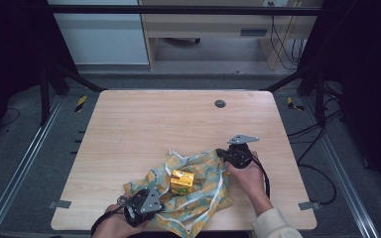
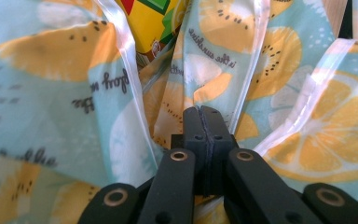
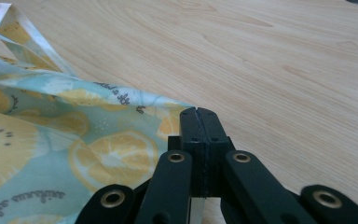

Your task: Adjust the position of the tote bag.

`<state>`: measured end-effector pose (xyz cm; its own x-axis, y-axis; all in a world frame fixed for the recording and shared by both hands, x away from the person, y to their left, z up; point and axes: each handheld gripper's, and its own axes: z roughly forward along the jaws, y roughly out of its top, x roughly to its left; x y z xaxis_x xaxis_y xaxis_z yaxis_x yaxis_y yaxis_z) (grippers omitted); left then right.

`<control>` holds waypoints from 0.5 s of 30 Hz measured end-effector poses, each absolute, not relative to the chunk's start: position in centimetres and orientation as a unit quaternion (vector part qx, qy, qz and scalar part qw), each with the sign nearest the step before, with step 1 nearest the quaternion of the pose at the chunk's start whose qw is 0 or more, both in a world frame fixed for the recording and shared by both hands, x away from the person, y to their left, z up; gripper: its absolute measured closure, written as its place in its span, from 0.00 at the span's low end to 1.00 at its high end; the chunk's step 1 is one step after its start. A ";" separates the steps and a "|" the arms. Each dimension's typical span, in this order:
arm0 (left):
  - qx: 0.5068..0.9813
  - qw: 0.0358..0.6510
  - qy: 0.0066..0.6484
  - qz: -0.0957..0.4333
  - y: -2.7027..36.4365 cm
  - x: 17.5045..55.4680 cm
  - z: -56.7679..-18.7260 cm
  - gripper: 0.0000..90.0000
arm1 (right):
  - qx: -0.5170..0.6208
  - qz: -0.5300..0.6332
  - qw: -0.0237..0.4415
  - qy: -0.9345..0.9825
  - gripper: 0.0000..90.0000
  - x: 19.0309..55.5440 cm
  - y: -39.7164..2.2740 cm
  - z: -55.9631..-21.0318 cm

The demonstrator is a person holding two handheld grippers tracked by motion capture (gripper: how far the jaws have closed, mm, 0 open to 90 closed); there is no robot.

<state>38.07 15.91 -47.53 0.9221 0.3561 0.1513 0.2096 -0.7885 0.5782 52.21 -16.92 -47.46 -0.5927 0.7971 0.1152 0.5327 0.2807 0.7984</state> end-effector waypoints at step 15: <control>0.941 0.282 0.142 0.121 15.8 37.8 -47.5 1.00 | 0.436 0.417 0.178 0.777 1.00 53.1 -18.1 -47.4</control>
<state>37.79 15.84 -47.51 0.9303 0.3354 0.1486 0.1987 -0.8012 0.5644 53.10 -18.12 -47.44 -0.5567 0.8262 0.0872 0.5294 0.2719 0.8036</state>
